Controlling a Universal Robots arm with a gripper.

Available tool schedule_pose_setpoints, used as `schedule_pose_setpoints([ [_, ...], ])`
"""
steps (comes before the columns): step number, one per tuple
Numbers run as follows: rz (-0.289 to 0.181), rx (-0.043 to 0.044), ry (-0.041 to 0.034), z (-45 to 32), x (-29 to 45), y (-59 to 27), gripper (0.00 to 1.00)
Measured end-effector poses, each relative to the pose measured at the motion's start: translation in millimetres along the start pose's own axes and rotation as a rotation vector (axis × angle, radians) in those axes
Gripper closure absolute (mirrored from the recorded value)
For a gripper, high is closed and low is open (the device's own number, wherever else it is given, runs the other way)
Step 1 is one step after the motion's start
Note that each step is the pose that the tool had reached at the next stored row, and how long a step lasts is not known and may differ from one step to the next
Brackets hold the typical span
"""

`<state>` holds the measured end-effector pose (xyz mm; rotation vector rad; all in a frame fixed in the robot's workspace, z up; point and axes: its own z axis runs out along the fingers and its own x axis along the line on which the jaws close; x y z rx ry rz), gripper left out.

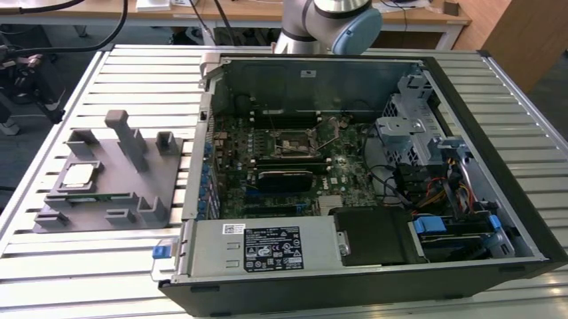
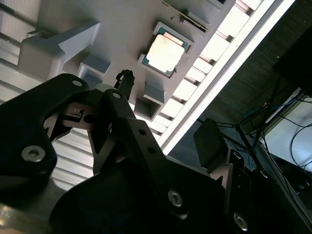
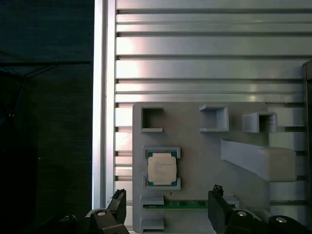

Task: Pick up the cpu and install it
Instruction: 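Pick up the cpu and move it towards the insertion slot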

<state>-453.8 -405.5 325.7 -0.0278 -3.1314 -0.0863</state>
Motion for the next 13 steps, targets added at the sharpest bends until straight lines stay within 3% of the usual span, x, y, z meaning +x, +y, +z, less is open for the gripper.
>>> schedule_pose_setpoints([
  [7,-0.001,0.0000,-0.0003,1.0,0.1,-0.2,0.24],
  [13,-0.042,0.0014,0.0021,4.7,0.0,-0.8,0.24],
])
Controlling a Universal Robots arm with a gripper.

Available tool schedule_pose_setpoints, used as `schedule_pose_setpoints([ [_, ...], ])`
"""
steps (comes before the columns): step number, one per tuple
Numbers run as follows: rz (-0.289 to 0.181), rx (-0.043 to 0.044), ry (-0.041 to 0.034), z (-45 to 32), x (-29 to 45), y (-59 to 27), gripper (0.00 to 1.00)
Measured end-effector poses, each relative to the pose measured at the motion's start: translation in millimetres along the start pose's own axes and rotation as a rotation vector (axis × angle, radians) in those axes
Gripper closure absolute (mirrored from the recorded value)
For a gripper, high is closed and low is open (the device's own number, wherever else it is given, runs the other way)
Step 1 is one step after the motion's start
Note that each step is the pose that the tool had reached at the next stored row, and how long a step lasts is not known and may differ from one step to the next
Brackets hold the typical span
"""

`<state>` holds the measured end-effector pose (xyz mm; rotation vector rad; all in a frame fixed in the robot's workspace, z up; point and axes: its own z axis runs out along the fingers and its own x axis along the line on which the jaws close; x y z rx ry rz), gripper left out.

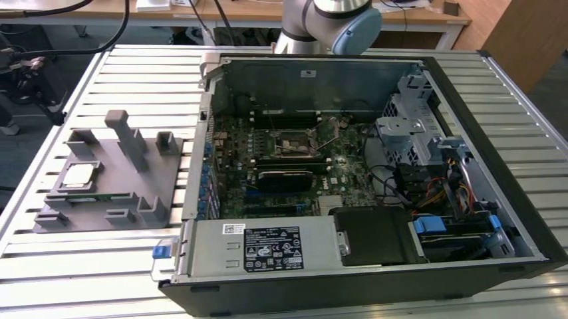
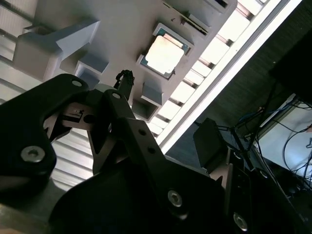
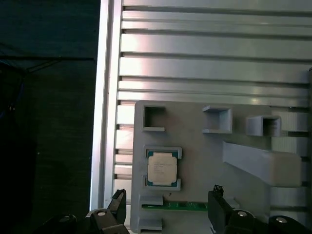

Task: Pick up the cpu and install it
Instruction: 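Pick up the cpu and move it towards the insertion slot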

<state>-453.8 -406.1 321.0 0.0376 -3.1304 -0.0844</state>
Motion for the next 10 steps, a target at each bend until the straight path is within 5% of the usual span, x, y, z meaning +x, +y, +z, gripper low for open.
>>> schedule_pose_setpoints([
  [10,0.000,0.0004,0.0002,8.7,-0.1,-1.4,0.24],
])
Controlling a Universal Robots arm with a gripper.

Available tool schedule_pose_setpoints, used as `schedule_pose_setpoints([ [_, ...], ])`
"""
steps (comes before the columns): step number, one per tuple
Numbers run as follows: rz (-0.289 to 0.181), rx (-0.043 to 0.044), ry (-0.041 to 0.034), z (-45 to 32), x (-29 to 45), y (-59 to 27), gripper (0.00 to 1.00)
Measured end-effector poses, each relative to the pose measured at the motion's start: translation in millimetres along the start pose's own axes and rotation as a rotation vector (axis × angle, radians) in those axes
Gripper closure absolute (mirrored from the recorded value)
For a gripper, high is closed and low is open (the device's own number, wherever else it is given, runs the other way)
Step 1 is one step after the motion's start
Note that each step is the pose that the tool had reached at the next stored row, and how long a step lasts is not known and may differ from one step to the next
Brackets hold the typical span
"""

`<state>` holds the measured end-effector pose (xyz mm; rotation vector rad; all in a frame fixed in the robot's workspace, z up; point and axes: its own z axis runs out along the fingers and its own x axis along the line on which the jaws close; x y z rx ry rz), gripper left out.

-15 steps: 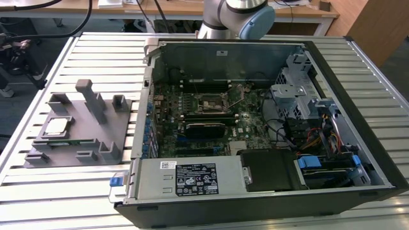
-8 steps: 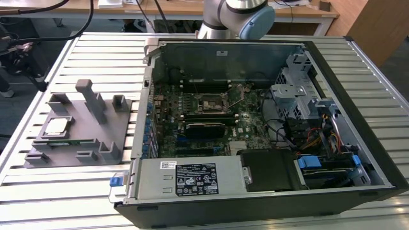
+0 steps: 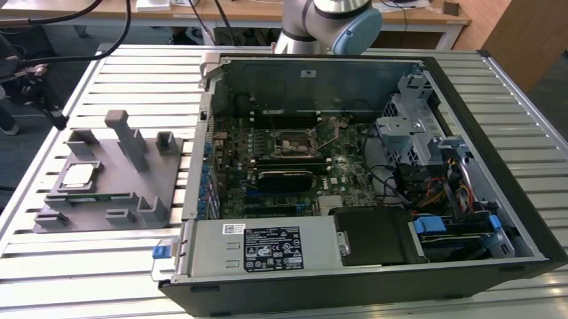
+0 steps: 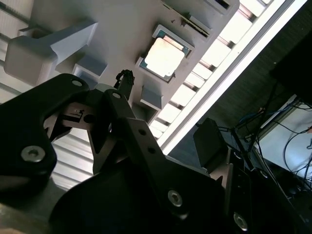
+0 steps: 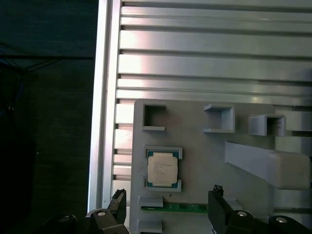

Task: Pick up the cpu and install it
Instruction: 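Pick up the cpu and move it towards the insertion slot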

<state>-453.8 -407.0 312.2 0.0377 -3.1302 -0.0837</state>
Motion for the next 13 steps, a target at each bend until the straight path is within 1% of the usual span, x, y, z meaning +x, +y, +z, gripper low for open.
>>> schedule_pose_setpoints([
  [13,0.000,0.0000,-0.0001,3.7,0.0,-0.2,0.24],
])
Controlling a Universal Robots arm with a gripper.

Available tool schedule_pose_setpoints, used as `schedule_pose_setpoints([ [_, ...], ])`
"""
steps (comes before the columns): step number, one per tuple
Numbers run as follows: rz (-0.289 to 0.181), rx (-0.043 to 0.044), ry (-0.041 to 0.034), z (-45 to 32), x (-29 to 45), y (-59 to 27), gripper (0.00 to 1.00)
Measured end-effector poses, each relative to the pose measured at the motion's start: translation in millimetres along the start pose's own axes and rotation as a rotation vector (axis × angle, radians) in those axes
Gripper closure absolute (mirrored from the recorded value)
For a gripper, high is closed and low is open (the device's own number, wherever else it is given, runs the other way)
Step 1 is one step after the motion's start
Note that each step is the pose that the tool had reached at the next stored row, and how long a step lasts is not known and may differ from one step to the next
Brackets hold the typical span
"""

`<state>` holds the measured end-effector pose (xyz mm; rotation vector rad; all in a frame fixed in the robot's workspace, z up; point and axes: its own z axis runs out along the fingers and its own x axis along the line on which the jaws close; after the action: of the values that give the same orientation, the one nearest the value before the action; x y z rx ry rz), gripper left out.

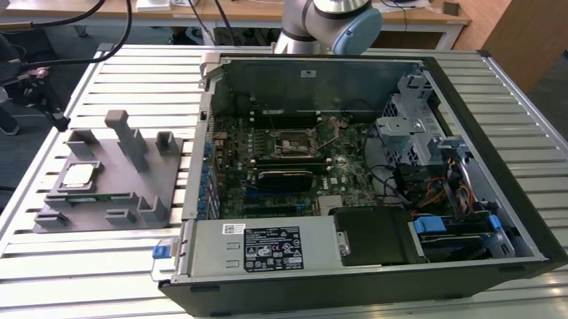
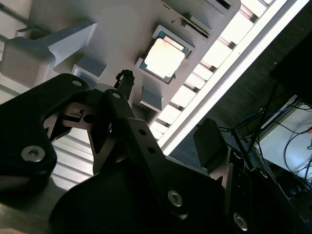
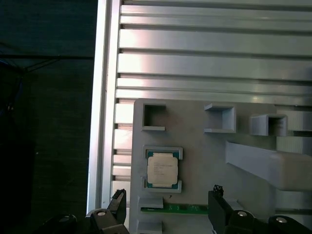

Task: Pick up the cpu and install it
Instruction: 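Pick up the cpu and move it towards the insertion slot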

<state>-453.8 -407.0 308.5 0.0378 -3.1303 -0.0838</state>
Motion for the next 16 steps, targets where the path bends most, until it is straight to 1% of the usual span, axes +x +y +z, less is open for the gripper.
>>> schedule_pose_setpoints([
  [15,0.000,0.0000,0.0001,2.8,0.0,-0.1,0.24],
  [16,0.000,0.0000,0.0001,4.1,0.0,-0.2,0.24],
])
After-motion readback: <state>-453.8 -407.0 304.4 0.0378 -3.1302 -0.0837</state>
